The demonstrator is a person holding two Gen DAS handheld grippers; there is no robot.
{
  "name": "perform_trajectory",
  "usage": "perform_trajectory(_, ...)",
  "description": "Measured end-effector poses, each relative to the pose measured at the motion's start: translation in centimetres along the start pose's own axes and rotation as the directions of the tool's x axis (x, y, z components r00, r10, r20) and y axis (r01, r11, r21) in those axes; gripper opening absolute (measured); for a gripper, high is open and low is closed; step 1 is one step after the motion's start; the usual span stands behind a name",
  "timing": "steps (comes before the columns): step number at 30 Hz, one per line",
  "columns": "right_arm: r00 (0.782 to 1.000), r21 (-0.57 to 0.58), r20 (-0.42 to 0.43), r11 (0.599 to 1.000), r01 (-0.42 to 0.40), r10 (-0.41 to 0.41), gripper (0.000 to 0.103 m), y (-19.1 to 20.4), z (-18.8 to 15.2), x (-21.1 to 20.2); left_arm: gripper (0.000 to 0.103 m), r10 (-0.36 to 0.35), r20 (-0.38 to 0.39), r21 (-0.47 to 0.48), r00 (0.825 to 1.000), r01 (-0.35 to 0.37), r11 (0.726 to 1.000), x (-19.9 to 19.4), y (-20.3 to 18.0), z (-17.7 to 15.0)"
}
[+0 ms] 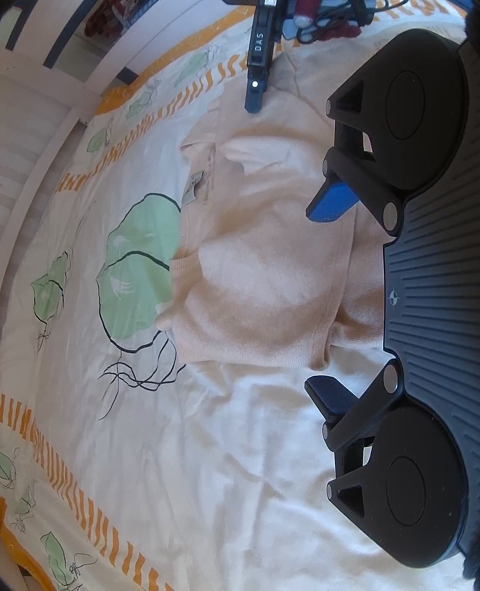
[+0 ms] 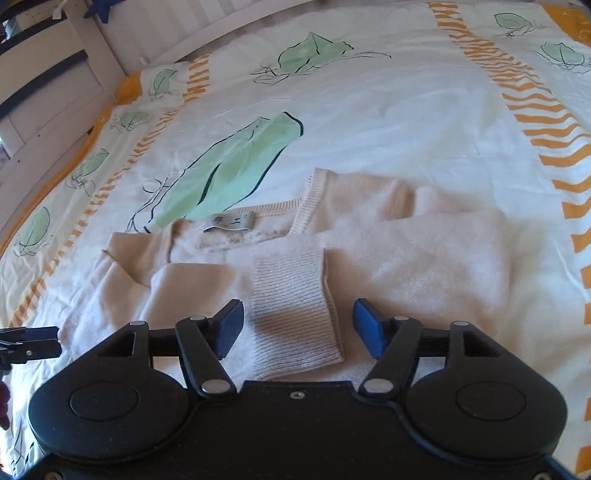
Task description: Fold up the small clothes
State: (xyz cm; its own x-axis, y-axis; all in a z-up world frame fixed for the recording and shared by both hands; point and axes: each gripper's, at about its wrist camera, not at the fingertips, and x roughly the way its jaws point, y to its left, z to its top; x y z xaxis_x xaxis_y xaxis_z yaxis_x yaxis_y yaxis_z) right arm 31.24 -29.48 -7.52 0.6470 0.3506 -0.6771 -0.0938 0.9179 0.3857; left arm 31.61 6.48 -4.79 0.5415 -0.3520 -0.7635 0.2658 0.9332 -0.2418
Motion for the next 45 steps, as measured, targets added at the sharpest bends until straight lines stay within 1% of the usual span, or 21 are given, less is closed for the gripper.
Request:
perform_trajectory(1,1.000,0.002,-0.005,1.000,-0.002,0.002,0.042,0.1,0.1,-0.2,0.091,0.001,0.000,0.000,1.000,-0.001,1.000,0.0,0.1,0.0)
perform_trajectory(2,1.000,0.013,-0.009,1.000,-0.012,0.013,0.012,0.2,0.3,-0.5,0.091,0.003,-0.001,0.000,1.000,-0.003,1.000,0.0,0.2,0.0)
perform_trajectory(4,0.996,0.072,0.022,0.994,-0.085,0.084,0.012,0.3,0.9,-1.8,0.091,0.012,-0.006,-0.001,1.000,-0.012,1.000,0.1,0.4,-0.1)
perform_trajectory(6,0.984,0.093,0.111,0.985,-0.148,0.138,0.012,0.9,2.1,-4.2,0.091,0.027,-0.010,0.004,1.000,-0.027,1.000,0.2,0.5,-0.3)
perform_trajectory(7,0.975,0.087,0.167,0.983,-0.162,0.146,0.012,1.2,2.8,-5.7,0.091,0.038,-0.010,0.011,0.999,-0.037,0.999,0.2,0.5,-0.3)
perform_trajectory(9,0.955,0.086,0.267,0.984,-0.156,0.129,0.012,1.1,3.9,-8.3,0.091,0.060,-0.012,0.033,0.998,-0.059,0.998,0.2,0.5,-0.4)
perform_trajectory(11,0.951,0.088,0.304,0.992,-0.091,0.060,0.012,0.4,4.4,-9.6,0.091,0.067,-0.015,0.053,0.998,-0.066,0.996,0.4,0.3,-0.5)
perform_trajectory(13,0.962,0.099,0.271,0.995,-0.014,-0.014,0.013,-0.5,4.3,-9.3,0.091,0.068,-0.018,0.069,0.998,-0.066,0.995,0.6,-0.1,-0.6)
perform_trajectory(14,0.967,0.117,0.253,0.993,-0.009,-0.021,0.013,-1.1,3.9,-9.0,0.091,0.069,-0.023,0.083,0.997,-0.067,0.994,0.8,-0.3,-0.6)
perform_trajectory(16,0.977,0.163,0.213,0.986,-0.019,-0.017,0.013,-2.1,3.2,-8.0,0.091,0.079,-0.026,0.111,0.997,-0.075,0.991,1.2,-0.8,-0.7)
perform_trajectory(19,0.985,0.155,0.169,0.988,0.007,-0.033,0.014,-2.0,2.9,-6.9,0.091,0.111,0.000,0.145,0.994,-0.110,0.983,1.5,-1.4,-0.5)
perform_trajectory(23,0.986,0.107,0.165,0.994,-0.012,-0.006,0.015,-0.8,2.8,-7.0,0.091,0.186,0.060,0.182,0.981,-0.194,0.964,2.1,-1.6,0.0)
perform_trajectory(25,0.986,0.089,0.168,0.996,-0.015,0.000,0.015,-0.2,2.8,-7.1,0.091,0.225,0.070,0.201,0.972,-0.235,0.951,2.7,-1.6,0.0)
perform_trajectory(26,0.986,0.087,0.169,0.996,-0.019,0.004,0.015,-0.1,2.8,-7.1,0.091,0.231,0.069,0.202,0.971,-0.240,0.950,2.8,-1.6,0.0)
perform_trajectory(28,0.983,0.086,0.183,0.996,-0.027,0.011,0.015,0.0,2.9,-7.4,0.091,0.233,0.071,0.182,0.970,-0.242,0.953,2.7,-1.4,0.0)
perform_trajectory(31,0.974,0.097,0.222,0.994,-0.054,0.032,0.015,-0.1,3.3,-7.9,0.091,0.281,0.110,0.145,0.953,-0.295,0.944,2.2,-1.0,0.1)
perform_trajectory(33,0.969,0.118,0.239,0.989,-0.085,0.054,0.015,-0.4,3.4,-8.1,0.091,0.296,0.140,0.091,0.945,-0.309,0.947,1.9,-0.1,0.4)
perform_trajectory(35,0.965,0.137,0.253,0.984,-0.111,0.074,0.015,-0.6,3.5,-8.3,0.091,0.286,0.140,0.018,0.948,-0.291,0.956,1.7,0.9,0.7)
perform_trajectory(38,0.965,0.131,0.255,0.986,-0.104,0.068,0.015,-0.5,3.6,-8.3,0.091,0.258,0.123,-0.058,0.958,-0.253,0.966,1.8,1.7,0.8)
perform_trajectory(42,0.965,0.136,0.254,0.986,-0.101,0.064,0.015,-0.8,3.6,-8.4,0.091,0.255,0.129,-0.097,0.958,-0.244,0.965,1.5,1.9,0.6)
perform_trajectory(45,0.959,0.152,0.270,0.980,-0.132,0.087,0.015,-0.9,3.7,-8.5,0.091,0.250,0.174,-0.113,0.953,-0.233,0.966,0.9,1.9,0.9)
